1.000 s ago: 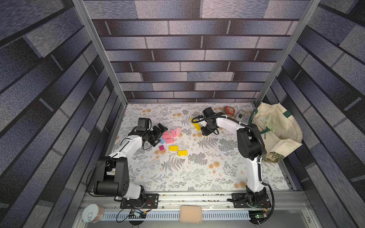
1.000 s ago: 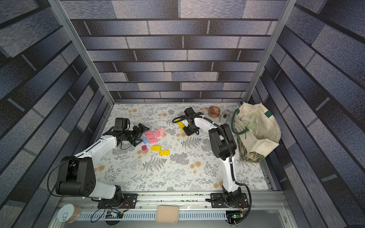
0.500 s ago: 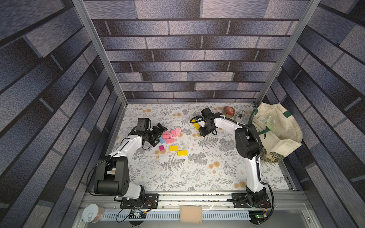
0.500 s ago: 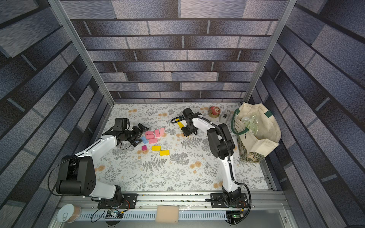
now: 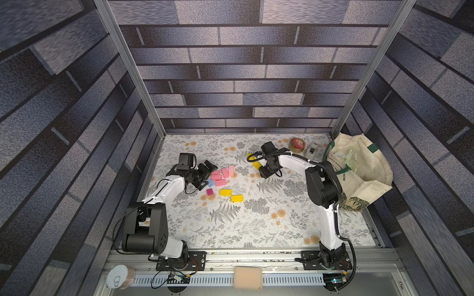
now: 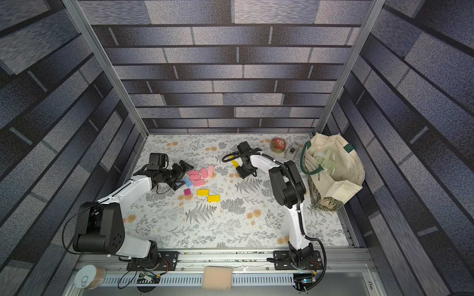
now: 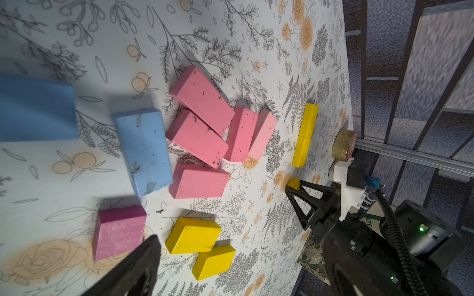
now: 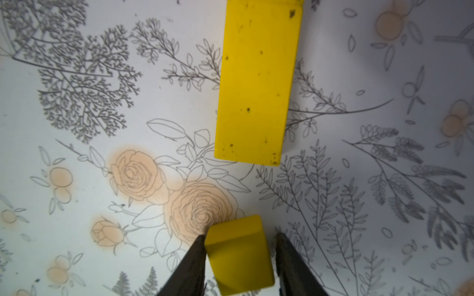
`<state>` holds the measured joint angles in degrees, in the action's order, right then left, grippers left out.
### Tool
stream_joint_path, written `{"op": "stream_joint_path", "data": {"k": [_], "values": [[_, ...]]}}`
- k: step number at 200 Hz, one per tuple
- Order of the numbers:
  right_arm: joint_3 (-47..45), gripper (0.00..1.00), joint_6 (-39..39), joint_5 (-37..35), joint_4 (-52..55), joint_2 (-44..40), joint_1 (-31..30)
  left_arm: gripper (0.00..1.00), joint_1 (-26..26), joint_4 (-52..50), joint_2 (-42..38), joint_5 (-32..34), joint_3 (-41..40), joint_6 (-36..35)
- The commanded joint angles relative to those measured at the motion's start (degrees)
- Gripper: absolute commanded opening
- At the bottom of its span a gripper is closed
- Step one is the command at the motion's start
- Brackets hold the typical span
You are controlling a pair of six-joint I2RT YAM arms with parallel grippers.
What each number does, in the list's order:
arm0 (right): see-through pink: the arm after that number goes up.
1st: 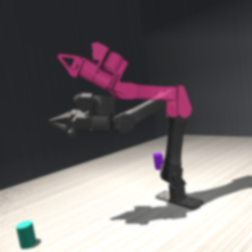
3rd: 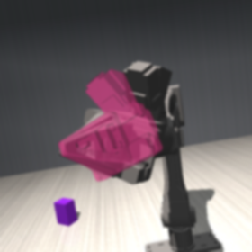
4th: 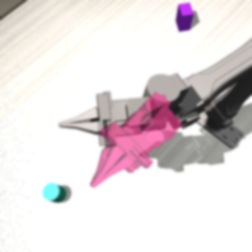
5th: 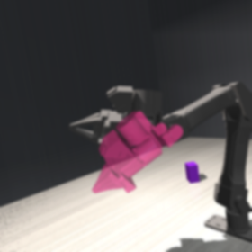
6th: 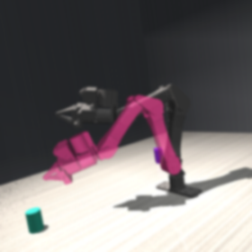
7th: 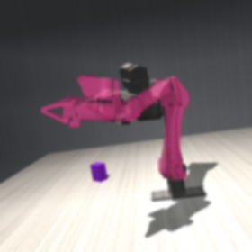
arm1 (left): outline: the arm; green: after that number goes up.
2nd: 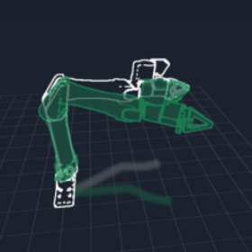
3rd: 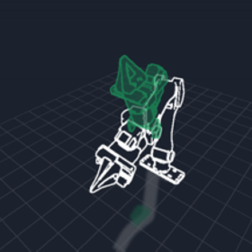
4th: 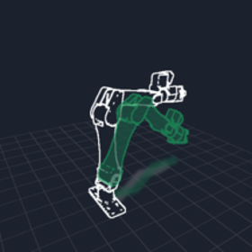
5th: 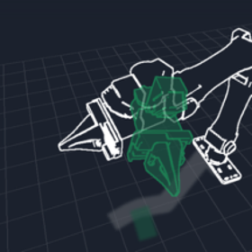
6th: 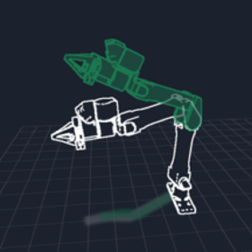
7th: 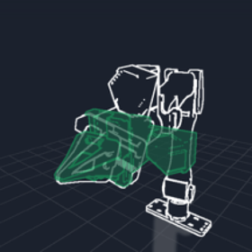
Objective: Assemble the letter v with building blocks
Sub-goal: Assemble the building block at the center of the board.
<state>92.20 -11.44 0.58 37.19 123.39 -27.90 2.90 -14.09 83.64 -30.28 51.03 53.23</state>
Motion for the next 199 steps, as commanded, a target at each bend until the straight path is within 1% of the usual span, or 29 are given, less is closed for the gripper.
{"op": "stream_joint_path", "data": {"k": [1, 43, 69, 89, 101, 148, 199], "values": [[-1.8, 0.44, -0.6, -0.5, 1.8, -1.1, -0.3, 1.0, -0.3, 0.4, -0.2, -0.6, -1.0, 0.4], [-3.1, 0.43, -0.6, -0.5, 1.0, -1.8, -0.3, 1.0, -0.3, 0.4, -0.2, -0.6, -1.0, 0.3], [-2.4, 0.39, -0.9, -0.7, 1.3, -1.3, -0.3, 1.0, -0.3, 0.5, -0.1, -0.7, -1.0, 0.4], [-1.4, 0.31, -0.5, -0.5, 1.3, -1.0, -0.3, 1.0, -0.3, 0.3, -0.2, -0.6, -1.0, 0.4], [-0.7, 0.29, -0.1, -0.4, 1.3, -0.7, -0.4, 1.0, -0.3, 0.4, -0.1, -0.6, -1.0, 0.4], [1.3, 0.29, 2.2, 0.2, 1.6, -0.1, -0.6, 1.0, -0.3, 0.6, 0.0, -0.8, -1.4, 0.7], [4.3, 0.27, 5.5, -3.3, 3.4, 2.4, -1.7, 1.0, -0.5, 0.9, -0.1, -1.3, -1.5, 1.2]]}}
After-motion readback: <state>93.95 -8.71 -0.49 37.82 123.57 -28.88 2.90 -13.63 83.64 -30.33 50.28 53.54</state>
